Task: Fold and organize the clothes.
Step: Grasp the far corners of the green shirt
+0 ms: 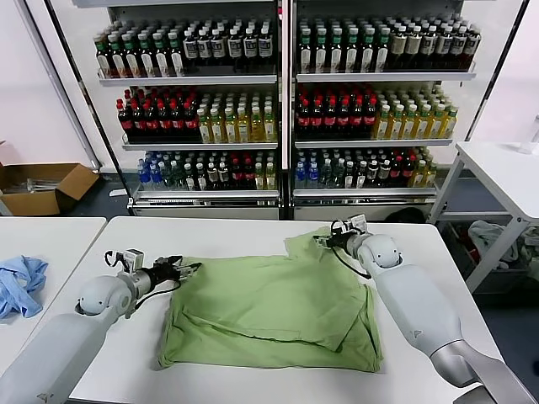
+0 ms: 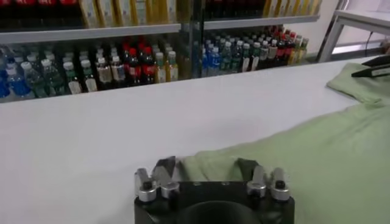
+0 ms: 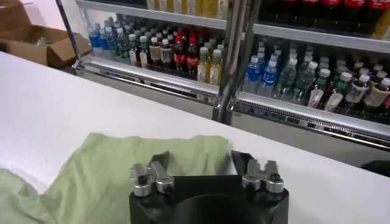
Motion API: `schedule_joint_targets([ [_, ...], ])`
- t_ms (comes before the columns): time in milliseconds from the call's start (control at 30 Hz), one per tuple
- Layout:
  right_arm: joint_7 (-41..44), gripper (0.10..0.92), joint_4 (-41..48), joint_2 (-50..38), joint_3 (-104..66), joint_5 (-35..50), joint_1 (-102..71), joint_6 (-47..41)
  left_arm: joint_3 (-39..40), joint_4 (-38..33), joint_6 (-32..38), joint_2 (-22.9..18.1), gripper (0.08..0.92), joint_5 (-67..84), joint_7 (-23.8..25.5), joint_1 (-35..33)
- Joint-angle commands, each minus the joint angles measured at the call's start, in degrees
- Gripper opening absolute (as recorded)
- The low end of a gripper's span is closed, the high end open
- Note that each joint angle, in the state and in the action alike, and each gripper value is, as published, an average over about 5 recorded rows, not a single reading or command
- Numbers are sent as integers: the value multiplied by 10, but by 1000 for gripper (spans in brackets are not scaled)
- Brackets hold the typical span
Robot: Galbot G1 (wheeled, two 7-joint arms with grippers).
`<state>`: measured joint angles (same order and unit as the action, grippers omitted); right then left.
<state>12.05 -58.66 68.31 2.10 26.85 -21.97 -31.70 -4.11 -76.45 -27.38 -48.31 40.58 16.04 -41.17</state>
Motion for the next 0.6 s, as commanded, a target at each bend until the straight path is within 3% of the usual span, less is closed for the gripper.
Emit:
schedule_joint_targets([
  [33,2,459,1,1,4,0,0,-4,2,3,-4,-2,507,-5,5,-11],
  [433,-4,129,-70,-11,-30,40,-22,0,-3,-12,26,-5,160,-7,8,-3],
  [600,-17,106,-158,-28,-70,75,-48,-6,-21,-58,38,4,88,-3,1,-11],
])
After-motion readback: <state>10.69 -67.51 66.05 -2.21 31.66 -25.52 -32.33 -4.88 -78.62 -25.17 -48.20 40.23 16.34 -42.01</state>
